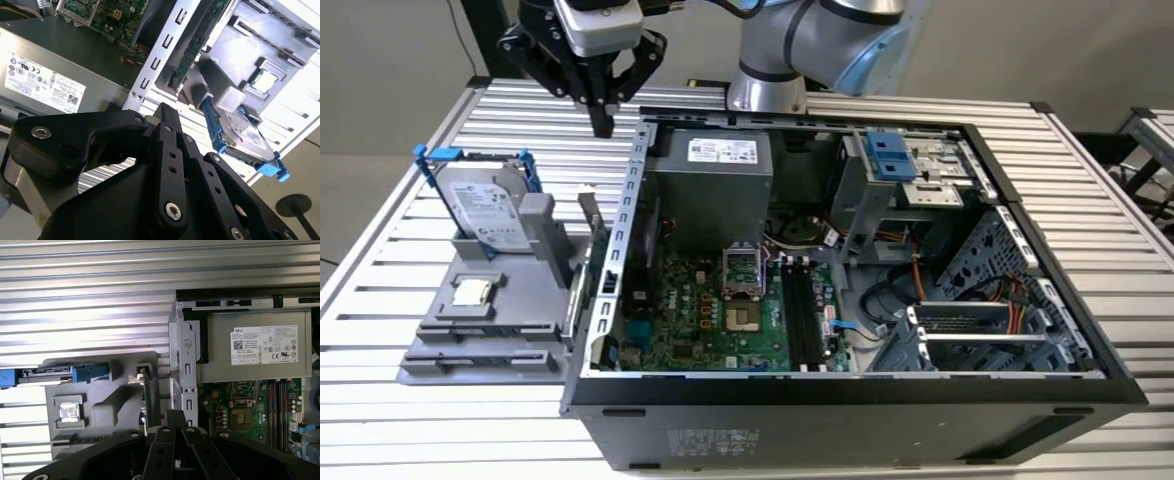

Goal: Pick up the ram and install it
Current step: 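Reach for the ram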

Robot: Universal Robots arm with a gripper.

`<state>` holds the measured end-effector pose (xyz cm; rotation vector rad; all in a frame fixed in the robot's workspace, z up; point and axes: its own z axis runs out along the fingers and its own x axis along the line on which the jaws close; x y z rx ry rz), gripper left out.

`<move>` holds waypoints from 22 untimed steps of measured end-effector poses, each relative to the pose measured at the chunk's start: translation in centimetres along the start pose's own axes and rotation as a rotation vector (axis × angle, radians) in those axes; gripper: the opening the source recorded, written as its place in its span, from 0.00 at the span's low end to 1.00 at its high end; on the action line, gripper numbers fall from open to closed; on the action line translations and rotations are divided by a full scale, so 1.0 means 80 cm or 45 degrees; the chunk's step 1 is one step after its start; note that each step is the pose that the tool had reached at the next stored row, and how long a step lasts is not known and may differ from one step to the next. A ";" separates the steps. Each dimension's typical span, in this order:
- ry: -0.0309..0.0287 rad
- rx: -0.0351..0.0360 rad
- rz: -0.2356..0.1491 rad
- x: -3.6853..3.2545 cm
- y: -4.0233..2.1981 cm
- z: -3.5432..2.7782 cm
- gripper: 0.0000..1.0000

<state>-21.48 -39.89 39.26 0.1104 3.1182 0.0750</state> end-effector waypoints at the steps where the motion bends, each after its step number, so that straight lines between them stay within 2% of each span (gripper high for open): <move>1: 0.0000 0.0000 0.000 0.0028 -0.0002 -0.0001 0.00; 22: 0.0001 0.0000 0.000 0.0567 -0.0040 -0.0013 0.00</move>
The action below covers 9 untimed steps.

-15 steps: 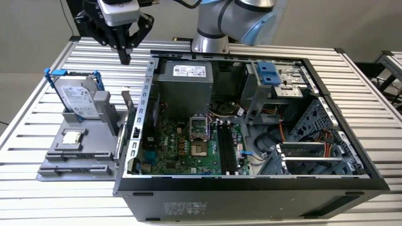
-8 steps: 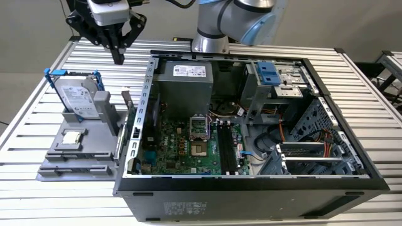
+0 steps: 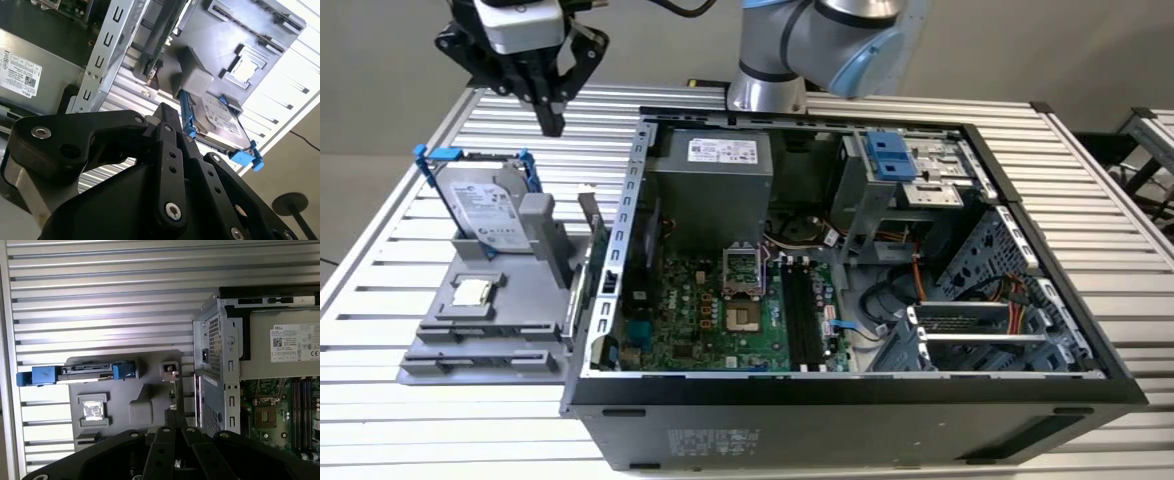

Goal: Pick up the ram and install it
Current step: 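Reach for the ram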

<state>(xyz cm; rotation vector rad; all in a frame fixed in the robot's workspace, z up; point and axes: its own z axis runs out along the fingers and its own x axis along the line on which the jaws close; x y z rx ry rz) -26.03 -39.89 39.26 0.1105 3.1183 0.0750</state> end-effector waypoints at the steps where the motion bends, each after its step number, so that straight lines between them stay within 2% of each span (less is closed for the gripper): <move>1: 0.0000 0.0001 0.000 0.0024 -0.0002 -0.0001 0.00; 9: 0.0000 0.0000 0.000 0.0219 -0.0016 -0.0005 0.00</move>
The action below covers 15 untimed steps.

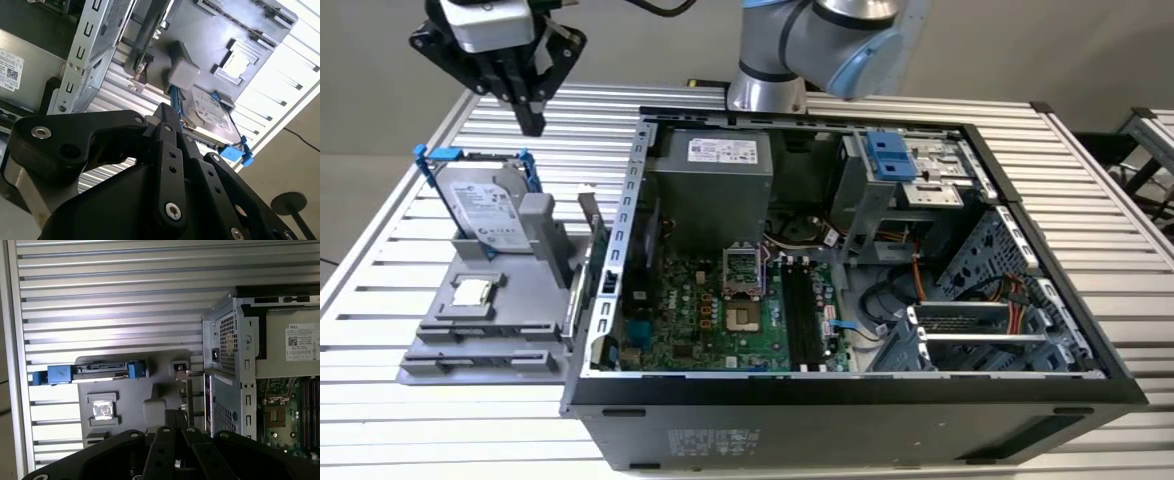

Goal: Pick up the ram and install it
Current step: 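Reach for the ram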

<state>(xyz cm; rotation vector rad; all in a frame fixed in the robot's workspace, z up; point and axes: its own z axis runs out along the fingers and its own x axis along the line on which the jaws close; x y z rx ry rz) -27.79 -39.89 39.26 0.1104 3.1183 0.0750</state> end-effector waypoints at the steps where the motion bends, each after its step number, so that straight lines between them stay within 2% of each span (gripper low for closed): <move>1: -0.0001 0.0000 0.000 0.0026 -0.0002 0.0000 0.00; 15: -0.0001 0.0000 0.000 0.0392 -0.0027 -0.0009 0.00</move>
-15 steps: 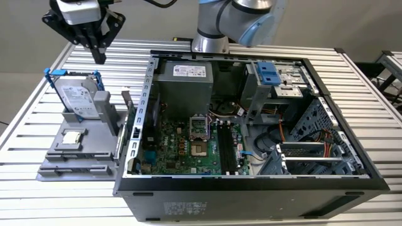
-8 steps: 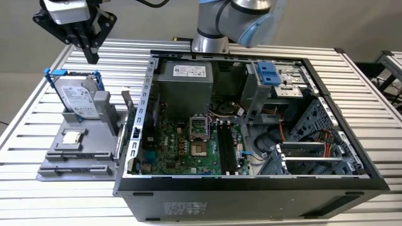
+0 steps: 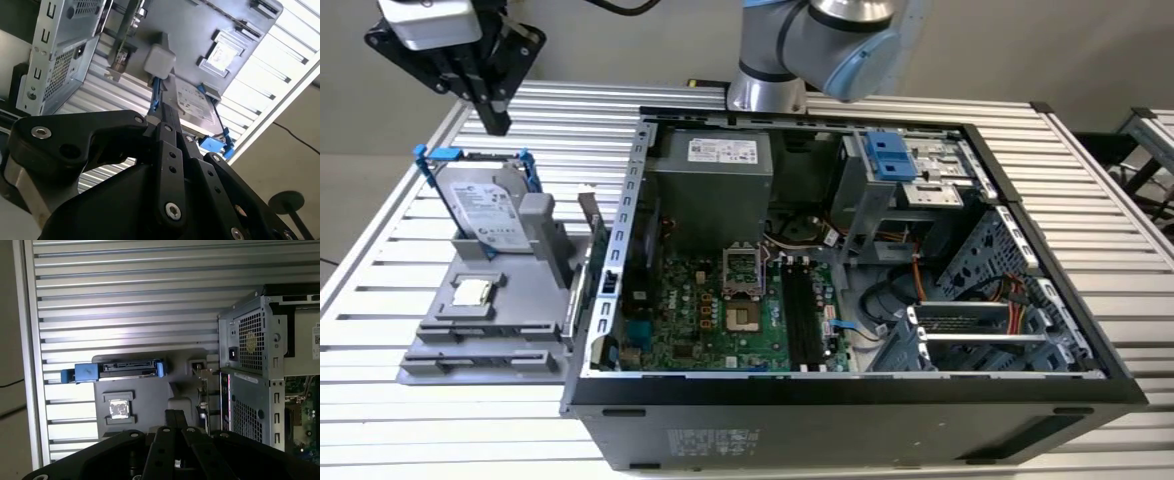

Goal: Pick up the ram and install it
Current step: 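Reach for the ram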

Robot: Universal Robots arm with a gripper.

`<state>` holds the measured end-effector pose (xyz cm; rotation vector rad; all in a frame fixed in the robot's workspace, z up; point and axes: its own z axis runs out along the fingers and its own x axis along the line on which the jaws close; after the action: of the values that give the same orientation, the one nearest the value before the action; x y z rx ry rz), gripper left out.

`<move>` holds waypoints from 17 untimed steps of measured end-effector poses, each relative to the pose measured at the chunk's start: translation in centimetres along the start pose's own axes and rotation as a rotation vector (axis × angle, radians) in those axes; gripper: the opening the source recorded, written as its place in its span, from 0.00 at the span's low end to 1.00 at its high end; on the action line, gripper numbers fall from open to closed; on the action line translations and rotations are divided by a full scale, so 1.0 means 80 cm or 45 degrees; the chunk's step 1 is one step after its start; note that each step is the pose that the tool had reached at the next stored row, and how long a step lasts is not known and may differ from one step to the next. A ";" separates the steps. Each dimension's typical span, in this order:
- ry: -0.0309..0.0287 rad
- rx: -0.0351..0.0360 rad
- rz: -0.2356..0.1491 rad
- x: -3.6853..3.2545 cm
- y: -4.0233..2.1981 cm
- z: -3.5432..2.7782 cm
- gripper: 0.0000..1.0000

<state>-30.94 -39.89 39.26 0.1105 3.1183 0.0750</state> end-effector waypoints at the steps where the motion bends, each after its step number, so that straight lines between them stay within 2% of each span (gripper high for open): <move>1: 0.0001 0.0000 0.000 0.0028 -0.0002 -0.0001 0.00; 17: 0.0002 -0.0001 -0.003 0.0440 -0.0029 -0.0010 0.00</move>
<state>-34.47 -39.87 39.26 0.1066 3.1185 0.0751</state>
